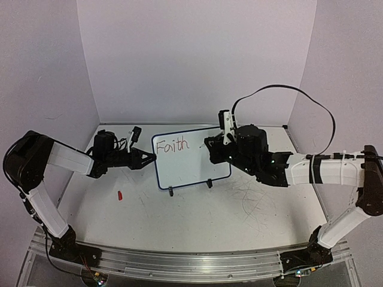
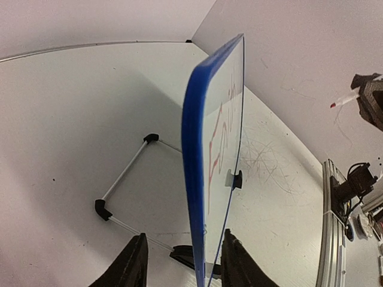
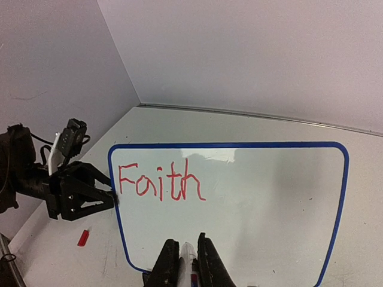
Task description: Write a sentence on the whiteboard
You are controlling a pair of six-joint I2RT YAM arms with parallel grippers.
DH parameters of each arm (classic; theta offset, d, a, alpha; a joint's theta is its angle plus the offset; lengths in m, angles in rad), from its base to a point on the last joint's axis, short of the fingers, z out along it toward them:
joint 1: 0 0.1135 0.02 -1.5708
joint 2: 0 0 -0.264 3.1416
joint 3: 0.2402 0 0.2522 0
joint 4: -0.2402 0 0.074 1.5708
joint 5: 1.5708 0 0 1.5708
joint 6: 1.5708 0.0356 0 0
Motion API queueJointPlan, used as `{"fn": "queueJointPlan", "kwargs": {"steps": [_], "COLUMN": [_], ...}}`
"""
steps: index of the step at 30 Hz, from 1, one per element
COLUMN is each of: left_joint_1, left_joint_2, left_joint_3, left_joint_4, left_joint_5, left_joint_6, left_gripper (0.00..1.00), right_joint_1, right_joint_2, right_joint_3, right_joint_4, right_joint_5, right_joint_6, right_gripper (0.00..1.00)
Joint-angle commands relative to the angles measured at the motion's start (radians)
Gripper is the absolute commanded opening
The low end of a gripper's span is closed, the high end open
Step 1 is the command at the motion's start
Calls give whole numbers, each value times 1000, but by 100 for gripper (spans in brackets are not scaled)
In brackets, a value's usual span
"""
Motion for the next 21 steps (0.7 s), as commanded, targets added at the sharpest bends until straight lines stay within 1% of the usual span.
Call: {"fn": "queueJointPlan", "kwargs": {"steps": [1,6,7,8,9,16,21], "left_joint_1": [-2,1,1,1,2,3,6], "left_joint_2": [-101,-152,-156,-157,-154,-104,-31], "left_joint_3": [-26,-66,-74,-80,-84,-101,-140], "left_joint_4": [3,-1,-1,-1,0,25,195], "left_joint_5": [-45,-60,-61,-62,-63,-85,14], "left_joint_6": [-33,-69,-76,-83,-87,-100,-180], "left_gripper": [46,52,61,68,71,72,73], "right_joint_1": [-1,-1,-1,-1,-1,-1,0], "right_joint_2": [17,75,86,96,106,146,158], "right_joint_3": [26,80,91,102,114,164,182], "right_joint_4": [19,18,18,17,15,3,-16], "right_joint_5": [-14,-27,-29,-32,-35,-42,-43], "right_joint_6": [-40,-70,-75,-78,-81,-70,-64], "right_gripper": [0,0,0,0,0,0,0]}}
